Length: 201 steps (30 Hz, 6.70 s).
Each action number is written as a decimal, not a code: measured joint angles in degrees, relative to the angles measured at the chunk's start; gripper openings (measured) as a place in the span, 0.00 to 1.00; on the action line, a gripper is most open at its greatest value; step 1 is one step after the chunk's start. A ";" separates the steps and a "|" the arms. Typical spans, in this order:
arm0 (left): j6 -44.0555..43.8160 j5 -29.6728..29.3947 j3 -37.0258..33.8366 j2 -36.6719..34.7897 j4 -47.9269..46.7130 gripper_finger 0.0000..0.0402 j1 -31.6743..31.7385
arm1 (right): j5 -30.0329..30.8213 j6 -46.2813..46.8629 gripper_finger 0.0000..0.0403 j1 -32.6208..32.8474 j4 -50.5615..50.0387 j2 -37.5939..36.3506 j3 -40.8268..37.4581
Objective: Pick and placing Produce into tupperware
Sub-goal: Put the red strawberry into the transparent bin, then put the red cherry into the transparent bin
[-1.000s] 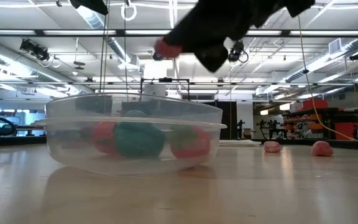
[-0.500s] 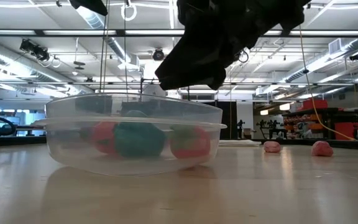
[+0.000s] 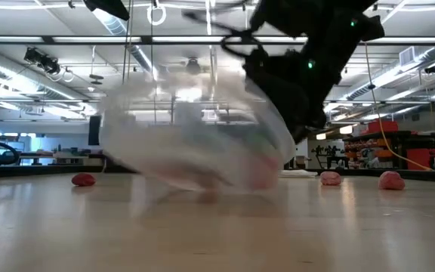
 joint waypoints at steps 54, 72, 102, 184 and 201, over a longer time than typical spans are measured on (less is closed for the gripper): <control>5.33 -0.04 0.04 0.02 -0.26 0.15 1.38 | -14.15 54.84 0.40 25.77 -30.60 -8.26 0.01; 5.34 -0.04 0.04 0.02 -0.31 0.15 1.38 | -15.67 59.80 0.40 27.44 -30.07 -7.97 -1.54; 5.33 -0.04 0.02 0.02 -0.30 0.14 1.38 | -15.73 62.73 0.16 29.27 -27.75 -7.97 -3.34; 3.13 0.04 0.00 10.01 -1.94 0.30 1.38 | 1.61 2.71 0.35 7.10 19.96 -0.90 1.38; -13.30 20.58 -18.67 20.98 9.51 0.39 -1.50 | 2.06 4.68 0.34 11.44 14.92 -7.04 1.41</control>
